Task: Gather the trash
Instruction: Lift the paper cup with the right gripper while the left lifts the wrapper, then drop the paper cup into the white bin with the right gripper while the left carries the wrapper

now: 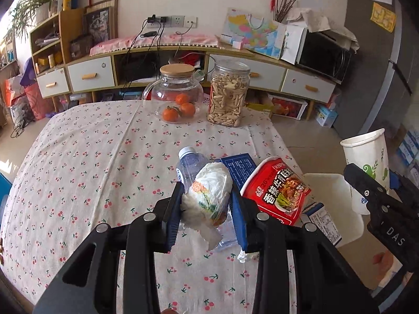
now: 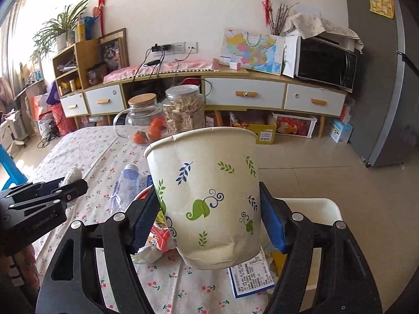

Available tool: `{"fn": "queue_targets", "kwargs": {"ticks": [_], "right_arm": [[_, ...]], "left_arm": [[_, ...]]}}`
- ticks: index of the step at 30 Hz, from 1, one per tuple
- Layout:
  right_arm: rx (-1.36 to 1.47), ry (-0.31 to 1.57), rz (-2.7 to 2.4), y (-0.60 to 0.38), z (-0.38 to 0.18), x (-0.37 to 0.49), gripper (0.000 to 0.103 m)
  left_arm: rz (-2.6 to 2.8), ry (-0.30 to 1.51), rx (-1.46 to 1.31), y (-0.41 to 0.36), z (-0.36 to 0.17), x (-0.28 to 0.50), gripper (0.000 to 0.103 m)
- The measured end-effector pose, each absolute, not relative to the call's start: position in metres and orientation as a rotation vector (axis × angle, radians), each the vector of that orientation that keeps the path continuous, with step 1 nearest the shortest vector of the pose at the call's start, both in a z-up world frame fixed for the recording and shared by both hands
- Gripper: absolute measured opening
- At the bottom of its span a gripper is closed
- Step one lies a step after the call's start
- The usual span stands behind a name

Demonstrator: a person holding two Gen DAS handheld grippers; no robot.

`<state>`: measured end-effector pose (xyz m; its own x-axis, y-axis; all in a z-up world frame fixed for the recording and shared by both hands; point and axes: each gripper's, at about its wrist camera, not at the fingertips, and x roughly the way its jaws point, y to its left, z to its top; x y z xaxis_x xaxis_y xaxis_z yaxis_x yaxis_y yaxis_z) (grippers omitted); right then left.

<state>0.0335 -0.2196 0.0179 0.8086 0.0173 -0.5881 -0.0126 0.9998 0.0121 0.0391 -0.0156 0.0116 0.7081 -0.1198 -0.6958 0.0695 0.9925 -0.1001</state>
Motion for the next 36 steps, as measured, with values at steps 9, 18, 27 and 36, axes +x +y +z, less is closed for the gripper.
{"fn": "queue_targets", "kwargs": {"ticks": [9,18,27,36], "right_arm": [[0.181,0.674,-0.202,-0.294,0.012,0.044,0.069],[0.282,0.709,-0.41,-0.343,0.003,0.05,0.069],[0.309,0.785,-0.527,-0.371,-0.017,0.058,0.071],[0.305,0.802,-0.598,-0.393,-0.017,0.047,0.092]], "left_arm": [[-0.138,0.757,-0.094,-0.058,0.011,0.05,0.035],[-0.194,0.761,-0.066,-0.096,0.012,0.056,0.035],[-0.249,0.762,-0.031,-0.132,0.014,0.058,0.035],[-0.315,0.789,0.003,-0.179,0.011,0.067,0.035]]}}
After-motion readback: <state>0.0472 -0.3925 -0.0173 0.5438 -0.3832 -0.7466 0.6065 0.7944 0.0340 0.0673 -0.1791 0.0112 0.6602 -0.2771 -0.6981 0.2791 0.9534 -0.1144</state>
